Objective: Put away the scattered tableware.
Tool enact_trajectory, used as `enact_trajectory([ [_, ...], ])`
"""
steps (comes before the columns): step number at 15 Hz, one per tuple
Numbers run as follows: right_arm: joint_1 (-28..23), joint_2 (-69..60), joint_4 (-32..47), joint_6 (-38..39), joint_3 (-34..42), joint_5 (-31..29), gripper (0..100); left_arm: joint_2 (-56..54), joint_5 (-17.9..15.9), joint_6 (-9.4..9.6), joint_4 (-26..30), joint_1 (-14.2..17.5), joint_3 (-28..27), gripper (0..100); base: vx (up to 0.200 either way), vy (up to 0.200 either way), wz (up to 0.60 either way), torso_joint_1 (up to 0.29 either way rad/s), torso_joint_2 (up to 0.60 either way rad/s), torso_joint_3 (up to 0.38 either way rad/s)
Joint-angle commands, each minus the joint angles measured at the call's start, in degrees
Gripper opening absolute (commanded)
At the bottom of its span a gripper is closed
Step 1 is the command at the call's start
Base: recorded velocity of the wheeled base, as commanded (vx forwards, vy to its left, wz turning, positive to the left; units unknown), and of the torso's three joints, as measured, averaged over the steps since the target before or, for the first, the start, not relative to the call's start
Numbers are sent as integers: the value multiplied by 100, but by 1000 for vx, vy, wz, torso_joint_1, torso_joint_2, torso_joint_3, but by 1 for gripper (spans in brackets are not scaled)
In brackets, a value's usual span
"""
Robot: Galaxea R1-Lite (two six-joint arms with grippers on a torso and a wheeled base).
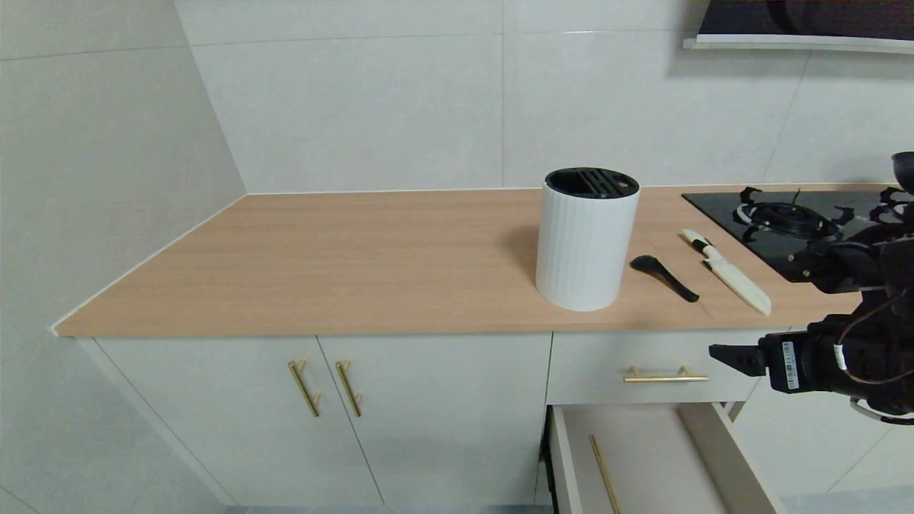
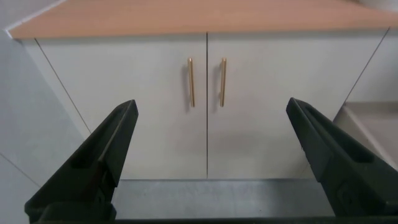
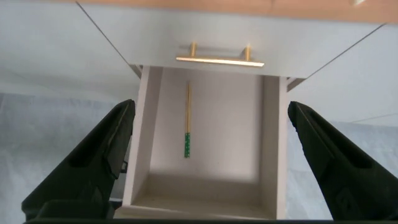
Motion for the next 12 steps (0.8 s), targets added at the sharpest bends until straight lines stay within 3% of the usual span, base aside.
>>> enact_trajectory([
  [1, 0, 30, -2, -1, 1, 1, 100, 9, 2, 0, -1, 4, 0, 100, 0, 0, 0, 66, -129, -80],
  [5, -26, 338, -177, -1, -7, -26, 100, 9, 2, 0, -1, 4, 0, 100, 0, 0, 0, 7, -21, -13],
  [9, -615, 1076, -1443, -151, -201, 36, 100, 9, 2, 0, -1, 4, 0, 100, 0, 0, 0, 0, 0, 0],
  [12, -1107, 1815, -1918, -335, -693, 352, 100, 9, 2, 0, -1, 4, 0, 100, 0, 0, 0, 0, 0, 0],
])
